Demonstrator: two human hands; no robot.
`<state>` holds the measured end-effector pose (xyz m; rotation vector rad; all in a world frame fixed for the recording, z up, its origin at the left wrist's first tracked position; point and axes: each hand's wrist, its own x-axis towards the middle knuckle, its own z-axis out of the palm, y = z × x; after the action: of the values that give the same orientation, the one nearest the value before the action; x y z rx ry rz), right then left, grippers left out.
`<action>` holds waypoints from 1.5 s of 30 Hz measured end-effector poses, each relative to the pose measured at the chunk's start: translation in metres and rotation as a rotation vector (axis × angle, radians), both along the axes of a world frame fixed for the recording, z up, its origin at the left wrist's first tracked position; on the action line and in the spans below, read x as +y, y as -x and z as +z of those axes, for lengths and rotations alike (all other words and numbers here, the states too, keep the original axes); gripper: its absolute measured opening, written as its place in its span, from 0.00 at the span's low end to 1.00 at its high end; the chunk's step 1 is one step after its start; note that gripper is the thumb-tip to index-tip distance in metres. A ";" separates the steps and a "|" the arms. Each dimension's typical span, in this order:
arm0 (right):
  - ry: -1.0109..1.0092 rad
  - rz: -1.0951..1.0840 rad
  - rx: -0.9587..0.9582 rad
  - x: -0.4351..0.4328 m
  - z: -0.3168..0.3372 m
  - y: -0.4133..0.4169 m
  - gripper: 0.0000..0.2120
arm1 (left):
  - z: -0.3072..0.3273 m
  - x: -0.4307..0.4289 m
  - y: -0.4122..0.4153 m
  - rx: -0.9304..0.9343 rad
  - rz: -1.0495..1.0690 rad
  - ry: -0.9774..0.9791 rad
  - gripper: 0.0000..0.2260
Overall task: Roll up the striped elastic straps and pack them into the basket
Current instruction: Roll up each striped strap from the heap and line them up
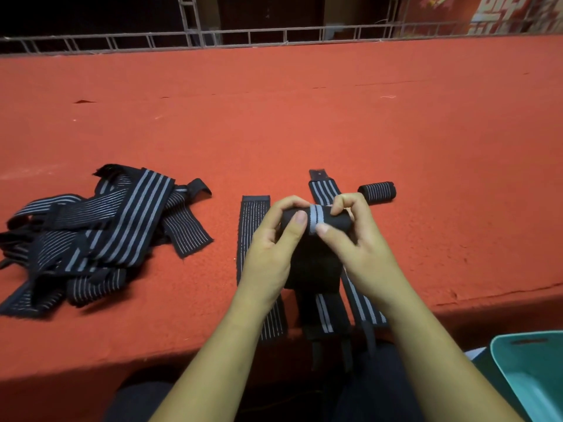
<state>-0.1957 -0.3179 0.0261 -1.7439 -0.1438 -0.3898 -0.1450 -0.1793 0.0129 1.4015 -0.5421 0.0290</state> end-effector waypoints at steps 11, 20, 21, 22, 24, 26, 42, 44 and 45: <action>0.152 -0.034 0.120 0.000 -0.008 -0.007 0.34 | -0.005 0.000 -0.002 0.082 -0.023 0.009 0.23; 0.004 -0.068 -0.048 -0.006 -0.002 -0.005 0.25 | -0.001 0.005 0.000 0.001 -0.116 -0.087 0.22; -0.012 -0.062 -0.041 -0.007 -0.003 -0.004 0.24 | -0.002 0.005 0.001 0.024 -0.149 -0.071 0.22; -0.024 -0.054 -0.035 -0.007 -0.003 -0.004 0.23 | -0.003 0.005 0.001 0.056 -0.175 -0.045 0.21; -0.022 -0.043 -0.026 -0.007 -0.003 -0.004 0.22 | -0.004 0.004 0.004 0.135 -0.214 0.026 0.17; -0.023 -0.019 -0.004 -0.005 -0.002 -0.003 0.20 | -0.003 0.002 0.006 0.155 -0.197 0.063 0.14; 0.064 -0.041 0.186 -0.003 -0.010 -0.008 0.28 | -0.010 -0.002 0.002 0.131 -0.046 0.132 0.30; 0.031 0.010 0.118 -0.005 -0.008 -0.007 0.30 | -0.012 -0.001 -0.001 0.160 -0.042 0.118 0.32; 0.014 0.041 0.093 -0.006 -0.006 -0.007 0.30 | -0.014 0.000 -0.002 0.159 -0.042 0.123 0.31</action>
<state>-0.1890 -0.3235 0.0199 -1.7667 -0.1154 -0.2775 -0.1430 -0.1793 -0.0008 1.2594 -0.4305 -0.0810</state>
